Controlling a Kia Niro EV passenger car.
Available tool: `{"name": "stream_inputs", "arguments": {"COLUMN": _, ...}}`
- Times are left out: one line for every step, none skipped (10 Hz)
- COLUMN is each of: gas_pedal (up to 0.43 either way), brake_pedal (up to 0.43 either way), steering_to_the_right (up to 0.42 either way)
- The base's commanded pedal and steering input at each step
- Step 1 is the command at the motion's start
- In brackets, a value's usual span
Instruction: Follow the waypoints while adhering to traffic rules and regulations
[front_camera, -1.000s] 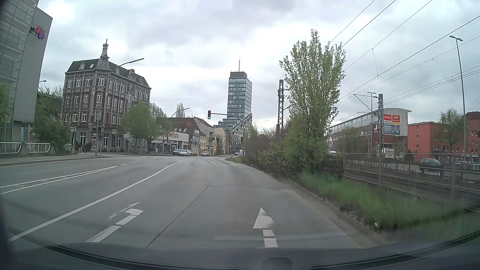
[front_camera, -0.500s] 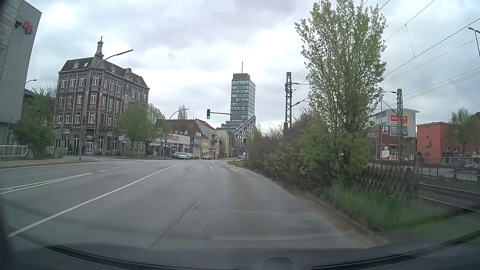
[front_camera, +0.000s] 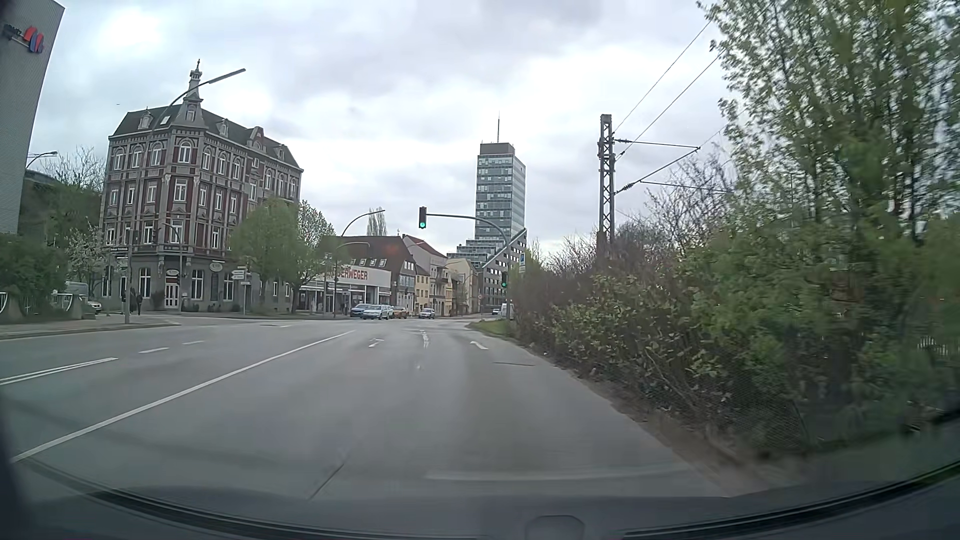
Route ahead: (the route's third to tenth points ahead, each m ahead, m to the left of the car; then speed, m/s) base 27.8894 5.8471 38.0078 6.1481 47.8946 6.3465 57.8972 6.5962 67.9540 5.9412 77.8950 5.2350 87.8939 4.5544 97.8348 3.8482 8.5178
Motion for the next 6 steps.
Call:
{"name": "stream_inputs", "arguments": {"gas_pedal": 0.197, "brake_pedal": 0.0, "steering_to_the_right": -0.028}}
{"name": "stream_inputs", "arguments": {"gas_pedal": 0.189, "brake_pedal": 0.0, "steering_to_the_right": -0.028}}
{"name": "stream_inputs", "arguments": {"gas_pedal": 0.169, "brake_pedal": 0.0, "steering_to_the_right": -0.028}}
{"name": "stream_inputs", "arguments": {"gas_pedal": 0.169, "brake_pedal": 0.0, "steering_to_the_right": -0.03}}
{"name": "stream_inputs", "arguments": {"gas_pedal": 0.169, "brake_pedal": 0.0, "steering_to_the_right": -0.03}}
{"name": "stream_inputs", "arguments": {"gas_pedal": 0.169, "brake_pedal": 0.0, "steering_to_the_right": -0.029}}
